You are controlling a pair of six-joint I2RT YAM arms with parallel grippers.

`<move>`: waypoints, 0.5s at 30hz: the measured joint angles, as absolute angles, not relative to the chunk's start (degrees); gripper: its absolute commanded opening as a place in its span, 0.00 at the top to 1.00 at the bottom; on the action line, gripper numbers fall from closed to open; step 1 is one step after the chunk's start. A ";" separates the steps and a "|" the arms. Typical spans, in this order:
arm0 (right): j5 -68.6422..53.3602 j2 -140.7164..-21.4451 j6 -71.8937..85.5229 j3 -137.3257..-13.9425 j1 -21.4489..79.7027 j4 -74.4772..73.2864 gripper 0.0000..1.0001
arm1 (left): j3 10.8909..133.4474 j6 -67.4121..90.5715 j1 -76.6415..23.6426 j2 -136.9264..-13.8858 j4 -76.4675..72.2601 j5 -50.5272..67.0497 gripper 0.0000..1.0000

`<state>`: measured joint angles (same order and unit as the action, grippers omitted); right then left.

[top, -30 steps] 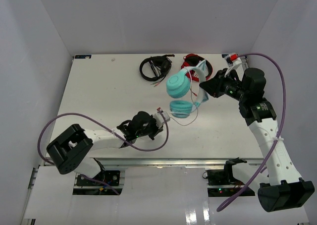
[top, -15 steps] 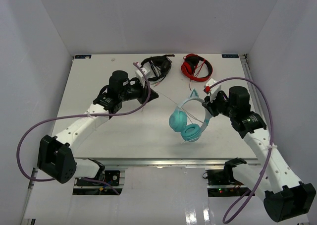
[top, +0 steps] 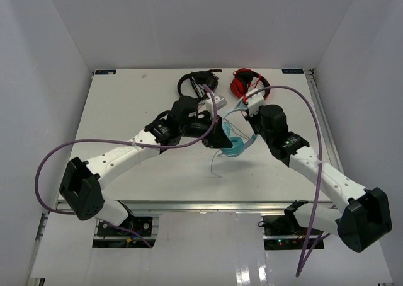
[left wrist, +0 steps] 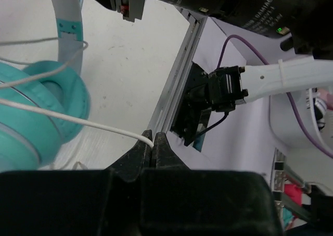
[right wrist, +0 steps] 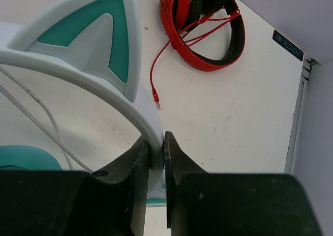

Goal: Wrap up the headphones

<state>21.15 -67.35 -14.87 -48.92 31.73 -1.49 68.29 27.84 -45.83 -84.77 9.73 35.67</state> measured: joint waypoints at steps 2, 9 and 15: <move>24.14 -70.17 -11.62 -50.69 31.99 -1.49 0.92 | 68.19 32.16 -45.98 -86.36 6.93 33.98 0.91; 22.91 -74.57 1.54 -59.48 29.51 -7.67 0.92 | 62.37 41.62 -50.26 -86.67 -3.87 21.98 0.51; 17.27 -73.19 8.54 -62.67 27.00 -10.28 0.92 | 58.85 39.60 -54.21 -85.54 -7.87 13.63 0.47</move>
